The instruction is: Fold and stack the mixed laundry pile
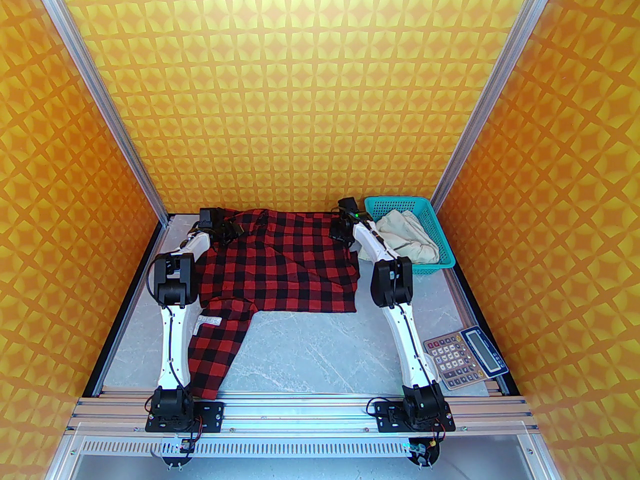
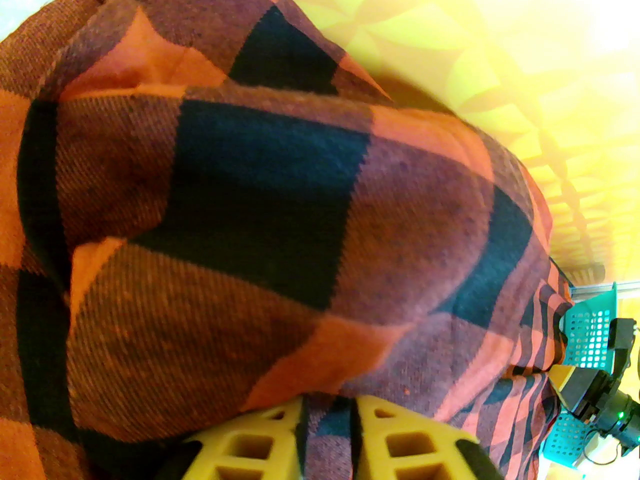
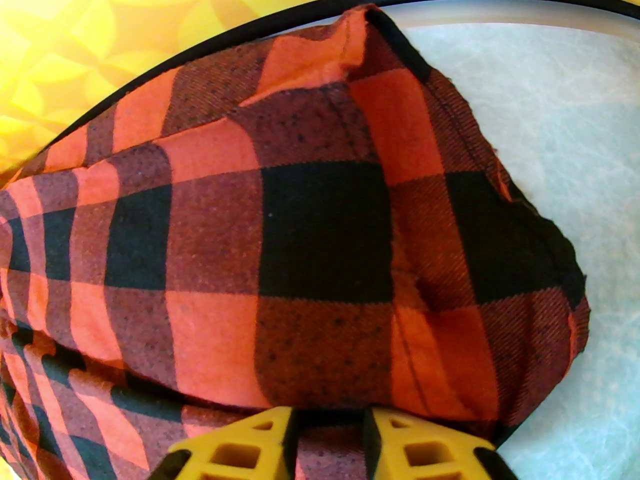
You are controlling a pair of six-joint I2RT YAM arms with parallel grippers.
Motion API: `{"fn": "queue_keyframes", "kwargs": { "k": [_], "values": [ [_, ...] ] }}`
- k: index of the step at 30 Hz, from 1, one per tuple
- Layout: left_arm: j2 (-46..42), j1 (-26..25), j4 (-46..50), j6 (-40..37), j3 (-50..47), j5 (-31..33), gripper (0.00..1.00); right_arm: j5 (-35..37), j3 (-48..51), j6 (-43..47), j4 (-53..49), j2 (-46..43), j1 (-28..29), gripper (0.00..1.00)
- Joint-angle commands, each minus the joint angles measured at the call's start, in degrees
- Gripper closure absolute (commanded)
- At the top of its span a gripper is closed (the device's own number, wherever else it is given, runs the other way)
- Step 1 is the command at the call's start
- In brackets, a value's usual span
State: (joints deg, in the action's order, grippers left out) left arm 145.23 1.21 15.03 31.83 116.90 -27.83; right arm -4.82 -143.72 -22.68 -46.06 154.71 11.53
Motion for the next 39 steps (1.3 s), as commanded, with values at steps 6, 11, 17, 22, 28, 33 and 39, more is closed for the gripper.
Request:
{"fn": "queue_keyframes", "kwargs": {
  "k": [6, 11, 17, 22, 28, 33, 39],
  "values": [
    [-28.8, -1.1, 0.8, -6.9, -22.5, 1.2, 0.59, -1.1, 30.2, -2.6, 8.9, -30.9, 0.6, 0.65],
    [-48.2, -1.0, 2.3, -7.6, -46.6, 9.2, 0.48, -3.3, 54.6, -4.4, 15.1, -48.4, 1.9, 0.61],
    [-66.0, -0.3, 6.2, -5.1, -66.8, 14.0, 0.35, -2.1, 80.3, -2.8, 17.8, -64.3, 2.0, 0.56],
    [-73.5, 1.1, 7.9, -3.5, -75.5, 14.4, 0.29, -4.6, 91.9, -3.7, 17.7, -67.8, 1.7, 0.51],
    [-69.5, 1.4, 4.6, -3.2, -78.0, 12.7, 0.27, -10.4, 98.8, -8.3, 24.9, -66.5, 1.4, 0.49],
    [-66.0, 2.2, 1.4, -2.3, -80.3, 11.3, 0.25, -14.7, 97.2, -10.3, 27.5, -61.7, 1.6, 0.49],
    [-68.0, 2.2, 0.5, -0.3, -82.8, 9.1, 0.37, -13.7, 95.6, -10.9, 28.5, -57.8, 1.8, 0.49]
  ]
}}
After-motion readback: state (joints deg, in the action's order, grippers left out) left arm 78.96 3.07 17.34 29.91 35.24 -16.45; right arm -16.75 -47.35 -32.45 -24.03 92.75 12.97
